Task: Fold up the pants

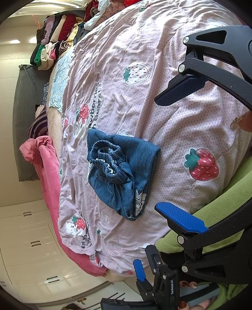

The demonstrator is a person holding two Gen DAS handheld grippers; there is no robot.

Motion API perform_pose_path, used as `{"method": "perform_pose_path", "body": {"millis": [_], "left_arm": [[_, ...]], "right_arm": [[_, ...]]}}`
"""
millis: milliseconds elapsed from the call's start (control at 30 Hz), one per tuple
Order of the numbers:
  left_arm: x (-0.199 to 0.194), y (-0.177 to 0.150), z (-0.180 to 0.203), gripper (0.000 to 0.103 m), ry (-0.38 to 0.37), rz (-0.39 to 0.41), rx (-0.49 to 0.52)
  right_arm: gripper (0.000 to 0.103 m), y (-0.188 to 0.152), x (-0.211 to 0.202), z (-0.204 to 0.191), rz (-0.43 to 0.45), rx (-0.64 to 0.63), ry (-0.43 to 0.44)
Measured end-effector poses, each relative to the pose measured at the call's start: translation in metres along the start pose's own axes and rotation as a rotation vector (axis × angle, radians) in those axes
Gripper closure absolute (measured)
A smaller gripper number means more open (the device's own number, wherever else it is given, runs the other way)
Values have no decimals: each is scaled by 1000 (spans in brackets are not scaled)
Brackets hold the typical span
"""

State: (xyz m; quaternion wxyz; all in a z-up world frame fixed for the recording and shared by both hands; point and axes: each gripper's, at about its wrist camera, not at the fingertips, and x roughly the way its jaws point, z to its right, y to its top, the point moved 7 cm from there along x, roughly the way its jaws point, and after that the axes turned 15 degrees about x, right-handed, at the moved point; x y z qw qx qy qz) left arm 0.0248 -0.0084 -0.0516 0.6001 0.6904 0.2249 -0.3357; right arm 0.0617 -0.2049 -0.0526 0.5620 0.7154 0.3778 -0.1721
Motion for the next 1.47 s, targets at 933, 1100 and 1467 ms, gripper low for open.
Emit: {"method": "perform_pose_path", "body": {"millis": [933, 1100, 1467], "left_arm": [[0, 4, -1, 5, 67, -15, 46], [0, 9, -7, 5, 50, 9, 38], [74, 26, -142, 5, 232, -122, -94]], "right_arm": [[9, -1, 4, 14, -5, 26, -35], [9, -3, 13, 30, -18, 58, -60], [9, 33, 26, 157, 43, 213, -255]]}}
